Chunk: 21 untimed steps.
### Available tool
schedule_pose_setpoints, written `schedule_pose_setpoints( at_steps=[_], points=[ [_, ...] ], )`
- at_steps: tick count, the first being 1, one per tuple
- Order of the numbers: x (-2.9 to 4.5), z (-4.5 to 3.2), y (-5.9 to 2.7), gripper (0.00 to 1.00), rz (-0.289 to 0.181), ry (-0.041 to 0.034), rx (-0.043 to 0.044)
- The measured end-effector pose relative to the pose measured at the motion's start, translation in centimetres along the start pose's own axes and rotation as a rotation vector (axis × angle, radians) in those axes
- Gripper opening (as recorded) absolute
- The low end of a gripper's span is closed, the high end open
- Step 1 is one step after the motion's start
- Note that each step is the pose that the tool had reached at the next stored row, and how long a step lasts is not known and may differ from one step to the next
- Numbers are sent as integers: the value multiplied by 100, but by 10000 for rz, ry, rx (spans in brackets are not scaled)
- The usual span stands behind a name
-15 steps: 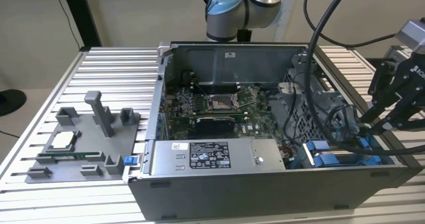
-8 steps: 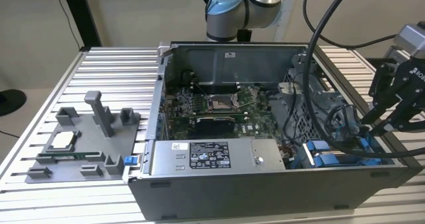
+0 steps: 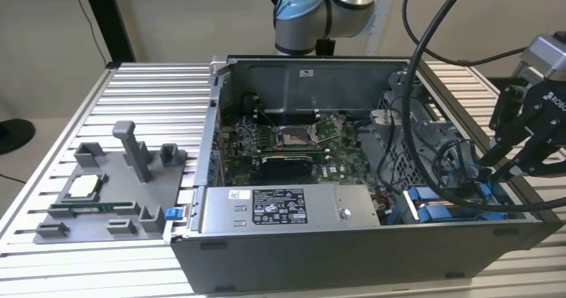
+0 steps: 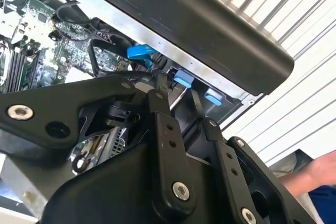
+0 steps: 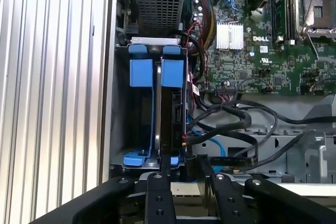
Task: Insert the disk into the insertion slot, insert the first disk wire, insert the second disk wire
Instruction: 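Insert the second disk wire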
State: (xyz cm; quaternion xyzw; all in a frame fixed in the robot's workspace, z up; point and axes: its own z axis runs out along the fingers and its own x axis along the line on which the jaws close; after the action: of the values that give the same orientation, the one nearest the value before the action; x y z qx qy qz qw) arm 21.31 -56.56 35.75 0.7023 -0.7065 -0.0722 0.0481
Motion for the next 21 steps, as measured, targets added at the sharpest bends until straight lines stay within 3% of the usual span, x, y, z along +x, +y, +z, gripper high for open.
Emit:
schedule_pose_setpoints(
  at_steps=[12,21],
  points=[
    [-16,21,-1,100,-63,9,30],
    [-16,25,10,100,-78,-63,112]
  ],
)
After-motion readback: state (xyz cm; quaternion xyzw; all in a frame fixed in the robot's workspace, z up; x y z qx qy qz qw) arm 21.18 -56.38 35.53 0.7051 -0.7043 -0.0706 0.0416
